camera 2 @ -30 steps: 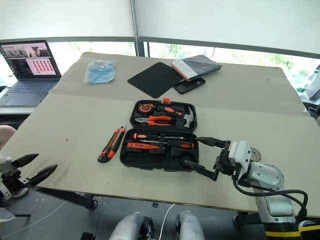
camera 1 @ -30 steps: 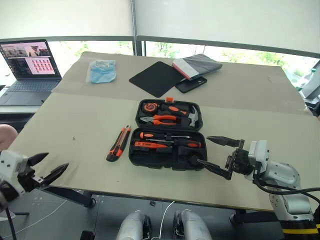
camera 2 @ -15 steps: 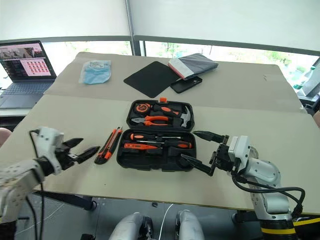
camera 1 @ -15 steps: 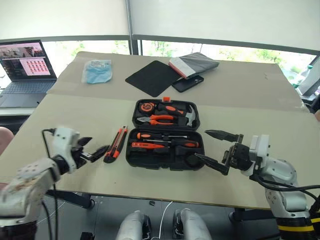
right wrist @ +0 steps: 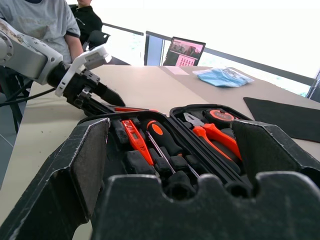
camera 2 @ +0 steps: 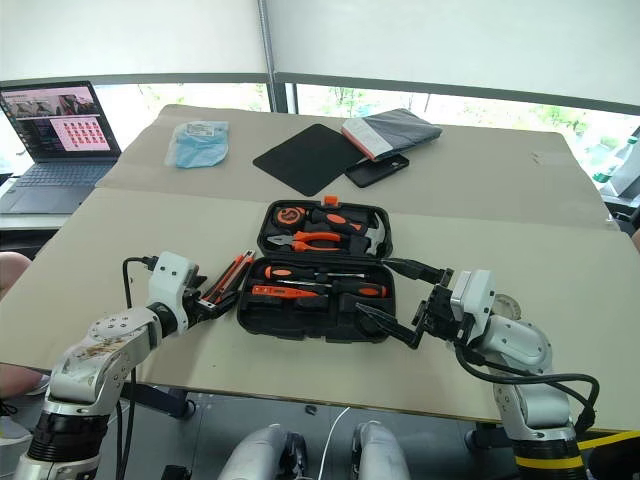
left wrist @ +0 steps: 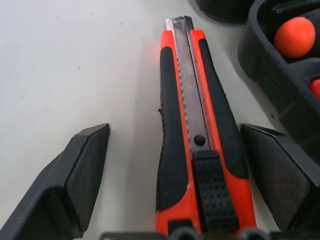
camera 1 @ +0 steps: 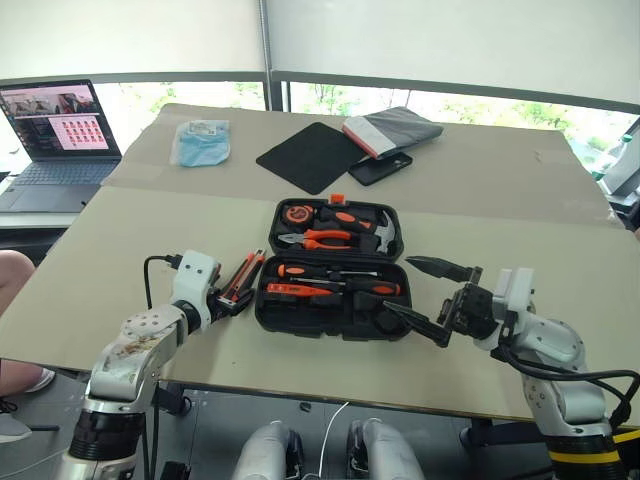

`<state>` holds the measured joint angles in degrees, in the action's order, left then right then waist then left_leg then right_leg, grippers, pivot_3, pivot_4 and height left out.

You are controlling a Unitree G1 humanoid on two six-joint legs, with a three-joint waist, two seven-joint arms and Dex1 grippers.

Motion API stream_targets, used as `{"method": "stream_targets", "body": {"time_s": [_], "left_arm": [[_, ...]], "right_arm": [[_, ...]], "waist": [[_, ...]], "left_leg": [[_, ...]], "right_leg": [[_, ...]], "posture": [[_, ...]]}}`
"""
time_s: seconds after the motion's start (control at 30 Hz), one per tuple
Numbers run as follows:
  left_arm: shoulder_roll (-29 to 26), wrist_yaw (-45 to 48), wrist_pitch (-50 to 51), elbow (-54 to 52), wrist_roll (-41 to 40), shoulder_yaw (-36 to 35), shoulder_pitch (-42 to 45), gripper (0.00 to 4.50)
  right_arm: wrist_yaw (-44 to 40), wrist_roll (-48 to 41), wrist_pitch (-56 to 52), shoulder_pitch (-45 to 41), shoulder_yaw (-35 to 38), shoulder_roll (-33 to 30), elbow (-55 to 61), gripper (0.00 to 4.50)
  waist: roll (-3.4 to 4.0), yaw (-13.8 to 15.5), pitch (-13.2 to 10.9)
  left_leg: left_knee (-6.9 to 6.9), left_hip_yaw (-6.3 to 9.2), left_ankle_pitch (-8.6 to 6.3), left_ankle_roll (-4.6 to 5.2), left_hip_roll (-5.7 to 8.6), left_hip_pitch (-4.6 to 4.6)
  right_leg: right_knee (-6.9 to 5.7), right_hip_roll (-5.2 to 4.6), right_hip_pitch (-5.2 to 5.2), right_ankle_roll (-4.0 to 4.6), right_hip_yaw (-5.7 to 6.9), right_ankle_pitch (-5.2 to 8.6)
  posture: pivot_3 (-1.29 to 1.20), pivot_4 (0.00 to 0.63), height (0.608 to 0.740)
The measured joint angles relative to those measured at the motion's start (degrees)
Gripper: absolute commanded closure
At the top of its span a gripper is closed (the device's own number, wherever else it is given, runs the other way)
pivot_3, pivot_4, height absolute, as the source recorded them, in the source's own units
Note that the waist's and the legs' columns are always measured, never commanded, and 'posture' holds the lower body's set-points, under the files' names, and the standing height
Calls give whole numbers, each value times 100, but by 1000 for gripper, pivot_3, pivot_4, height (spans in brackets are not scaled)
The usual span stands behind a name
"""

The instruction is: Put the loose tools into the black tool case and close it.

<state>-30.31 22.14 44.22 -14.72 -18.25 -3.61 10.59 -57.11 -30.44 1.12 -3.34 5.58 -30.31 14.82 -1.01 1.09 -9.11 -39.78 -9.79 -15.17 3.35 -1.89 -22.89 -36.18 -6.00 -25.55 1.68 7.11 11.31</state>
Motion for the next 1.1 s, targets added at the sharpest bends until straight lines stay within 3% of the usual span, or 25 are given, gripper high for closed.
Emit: {"method": "stream_targets", "body": {"time_s": [0.2,0.23,0.27,0.43,0.63,0.73,0.83,0.93,1.1], "left_arm": [[-284,329,209,218,34,165,329,2137],[-305,431,153,241,31,170,330,2642],[-318,502,93,285,23,155,330,2723],[-566,1233,-699,934,-83,-169,329,2729],[-1556,3222,-2351,1481,-230,-532,382,2729],[-1766,4521,-2892,1381,-342,-78,672,2729],[-1696,5182,-2933,1029,-313,670,1159,2729],[-1479,5261,-2945,963,26,1247,1593,2729],[-1100,5157,-3094,1317,819,2054,2133,2729]], "right_arm": [[87,0,-5,35,-37,0,59,0],[97,0,-7,36,-40,0,60,0],[99,0,-8,36,-44,0,61,0],[107,0,-19,42,-60,-2,92,0],[100,-7,-54,213,-13,-154,156,0],[46,-14,-60,305,170,-402,166,0],[-58,-22,-76,470,356,-642,191,0],[-183,-49,-161,662,433,-772,254,0],[-257,-207,-343,1134,532,-972,655,0]], "waist": [[1,-6,1],[1,-14,1],[1,-15,0],[-1,-33,-1],[-2,-46,-2],[-1,28,-3],[-2,52,-3],[-2,32,-3],[-2,-41,-3]], "left_leg": [[1,2,-5,6,0,8],[1,2,-6,8,0,8],[1,2,-6,8,0,7],[0,2,-5,6,-1,-3],[-1,-4,-1,2,0,-39],[-4,-5,-4,5,7,-47],[-8,-6,-8,17,9,-49],[-9,-7,23,71,8,-45],[-8,-7,30,68,-2,-37]], "right_leg": [[6,0,10,-2,1,1],[8,0,10,-1,1,1],[8,-1,10,-1,1,1],[7,-1,-4,0,3,1],[3,-4,-49,3,3,0],[9,-13,-48,1,11,1],[12,-7,-42,-4,6,-1],[8,11,-40,-5,2,0],[3,58,-40,-4,-8,1]], "posture": [[0,150,740],[0,150,740],[0,150,740],[0,150,740],[0,150,740],[0,150,740],[0,150,740],[0,150,740],[0,150,740]]}}
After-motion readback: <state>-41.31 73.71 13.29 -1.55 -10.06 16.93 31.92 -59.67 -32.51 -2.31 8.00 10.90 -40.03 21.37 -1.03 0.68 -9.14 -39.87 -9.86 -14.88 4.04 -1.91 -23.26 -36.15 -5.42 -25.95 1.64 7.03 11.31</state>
